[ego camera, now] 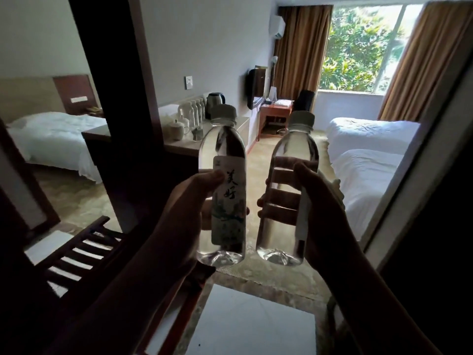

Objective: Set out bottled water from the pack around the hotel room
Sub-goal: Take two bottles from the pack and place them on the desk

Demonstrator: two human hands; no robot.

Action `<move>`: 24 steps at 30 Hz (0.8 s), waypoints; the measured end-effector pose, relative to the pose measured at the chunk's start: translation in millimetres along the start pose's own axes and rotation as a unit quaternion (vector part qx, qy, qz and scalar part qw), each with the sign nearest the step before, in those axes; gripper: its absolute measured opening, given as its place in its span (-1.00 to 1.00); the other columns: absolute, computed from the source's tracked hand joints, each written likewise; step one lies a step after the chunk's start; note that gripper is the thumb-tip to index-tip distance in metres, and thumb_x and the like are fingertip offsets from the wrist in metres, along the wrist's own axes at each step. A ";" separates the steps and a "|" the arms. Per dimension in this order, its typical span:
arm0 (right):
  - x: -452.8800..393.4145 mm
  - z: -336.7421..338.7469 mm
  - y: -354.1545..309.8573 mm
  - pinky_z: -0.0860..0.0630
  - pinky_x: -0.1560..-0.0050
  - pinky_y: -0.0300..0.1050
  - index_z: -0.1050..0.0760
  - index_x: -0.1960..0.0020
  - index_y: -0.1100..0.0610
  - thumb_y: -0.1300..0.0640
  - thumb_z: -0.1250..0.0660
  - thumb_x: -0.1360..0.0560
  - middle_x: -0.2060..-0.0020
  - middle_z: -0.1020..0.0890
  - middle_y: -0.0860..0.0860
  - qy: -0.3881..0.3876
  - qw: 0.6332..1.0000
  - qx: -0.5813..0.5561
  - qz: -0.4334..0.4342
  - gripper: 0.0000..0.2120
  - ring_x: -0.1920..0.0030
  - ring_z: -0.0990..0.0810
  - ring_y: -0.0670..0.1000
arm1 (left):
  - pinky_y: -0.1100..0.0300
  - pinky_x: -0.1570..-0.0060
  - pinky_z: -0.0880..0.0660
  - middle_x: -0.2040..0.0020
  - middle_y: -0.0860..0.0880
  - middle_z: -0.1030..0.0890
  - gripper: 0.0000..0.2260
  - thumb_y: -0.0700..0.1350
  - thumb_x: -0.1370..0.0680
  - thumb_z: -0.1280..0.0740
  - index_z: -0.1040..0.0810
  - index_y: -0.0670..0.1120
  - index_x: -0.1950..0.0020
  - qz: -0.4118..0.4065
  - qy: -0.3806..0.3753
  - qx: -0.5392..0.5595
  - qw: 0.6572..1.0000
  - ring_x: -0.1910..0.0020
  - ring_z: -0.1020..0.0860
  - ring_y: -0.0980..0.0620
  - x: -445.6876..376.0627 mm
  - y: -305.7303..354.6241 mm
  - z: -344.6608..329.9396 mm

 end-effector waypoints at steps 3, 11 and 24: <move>-38.0 24.4 17.4 -0.66 0.25 0.01 -0.52 -0.24 0.19 -0.03 -0.29 -0.50 0.08 -0.69 0.09 0.038 0.999 0.015 -0.009 -0.59 0.20 -0.69 0.16 | 0.02 0.16 -0.57 0.20 -0.15 -0.71 -0.42 0.17 -0.37 -0.30 -0.56 -0.26 -0.18 -0.012 -0.024 -0.005 1.000 0.26 -0.68 -0.11 -40.7 -13.4 -5.1; -188.2 68.7 52.2 -0.65 0.29 -0.02 -0.53 -0.21 0.19 -0.02 -0.30 -0.47 0.14 -0.72 0.04 0.081 0.996 0.045 0.001 -0.61 0.24 -0.70 0.13 | 0.04 0.20 -0.59 0.21 -0.15 -0.71 -0.40 0.20 -0.34 -0.31 -0.57 -0.24 -0.16 -0.027 -0.050 -0.003 0.998 0.28 -0.68 -0.08 -207.0 -31.7 7.9; -375.5 208.0 78.8 -0.62 0.28 -0.08 -0.49 -0.25 0.19 -0.07 -0.32 -0.41 0.14 -0.73 -0.01 0.188 0.978 0.090 0.016 -0.50 0.19 -0.72 0.16 | -0.11 0.11 -0.60 0.11 -0.13 -0.71 -0.41 0.25 -0.32 -0.30 -0.59 -0.16 -0.16 0.006 -0.118 0.007 0.993 0.19 -0.69 -0.11 -462.5 -72.7 -62.5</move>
Point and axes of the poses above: each hand's wrist, its own x-axis away from the middle knuckle, its own z-axis out of the back of the hand, y = z × x, the point moved 9 cm from there along -x, towards the middle knuckle
